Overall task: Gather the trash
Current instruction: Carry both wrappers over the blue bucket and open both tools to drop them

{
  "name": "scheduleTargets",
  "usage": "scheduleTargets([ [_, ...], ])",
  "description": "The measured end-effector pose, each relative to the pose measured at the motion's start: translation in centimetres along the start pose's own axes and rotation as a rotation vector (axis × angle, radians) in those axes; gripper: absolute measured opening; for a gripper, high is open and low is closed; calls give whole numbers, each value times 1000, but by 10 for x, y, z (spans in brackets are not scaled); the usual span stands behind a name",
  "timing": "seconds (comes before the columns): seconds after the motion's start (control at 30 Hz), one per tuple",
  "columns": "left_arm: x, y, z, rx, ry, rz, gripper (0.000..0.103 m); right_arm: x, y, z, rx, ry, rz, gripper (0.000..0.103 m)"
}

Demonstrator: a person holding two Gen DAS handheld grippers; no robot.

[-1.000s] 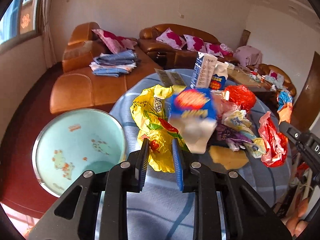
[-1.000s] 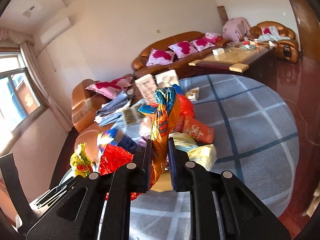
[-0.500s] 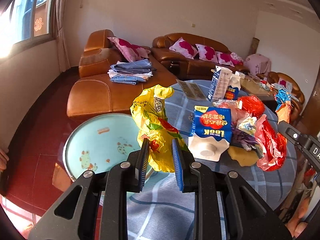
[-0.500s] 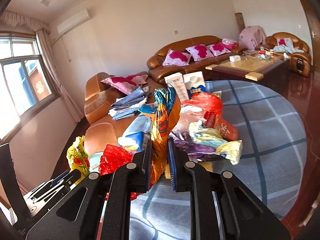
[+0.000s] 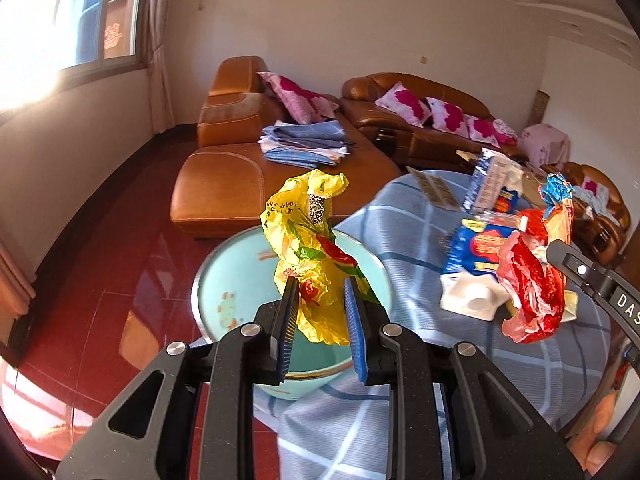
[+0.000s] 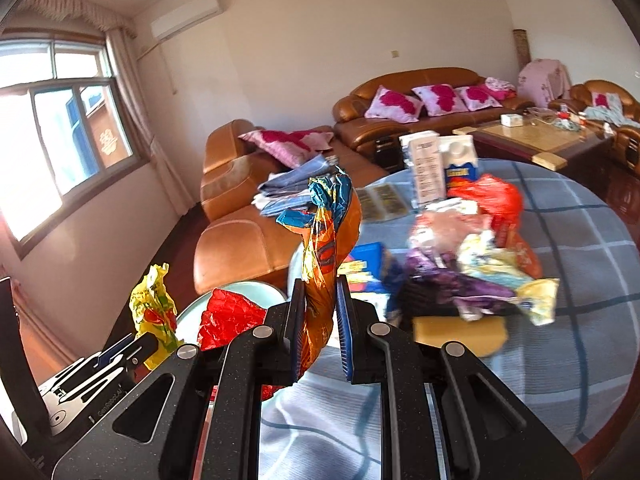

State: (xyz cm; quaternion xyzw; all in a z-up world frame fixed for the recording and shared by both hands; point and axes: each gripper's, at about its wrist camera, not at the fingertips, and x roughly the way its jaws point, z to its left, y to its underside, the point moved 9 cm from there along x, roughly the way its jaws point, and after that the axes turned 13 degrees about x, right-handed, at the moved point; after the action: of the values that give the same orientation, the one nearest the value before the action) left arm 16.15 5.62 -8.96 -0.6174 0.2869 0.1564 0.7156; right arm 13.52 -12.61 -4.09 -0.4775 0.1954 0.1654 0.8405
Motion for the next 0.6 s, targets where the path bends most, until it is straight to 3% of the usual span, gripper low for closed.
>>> scheduleTargets([
  [0.23, 14, 15, 32, -38, -36, 39, 23, 35, 19, 33, -79, -11, 47, 16],
  [0.6, 55, 39, 50, -60, -48, 144, 23, 99, 54, 57, -169, -30, 167, 16],
])
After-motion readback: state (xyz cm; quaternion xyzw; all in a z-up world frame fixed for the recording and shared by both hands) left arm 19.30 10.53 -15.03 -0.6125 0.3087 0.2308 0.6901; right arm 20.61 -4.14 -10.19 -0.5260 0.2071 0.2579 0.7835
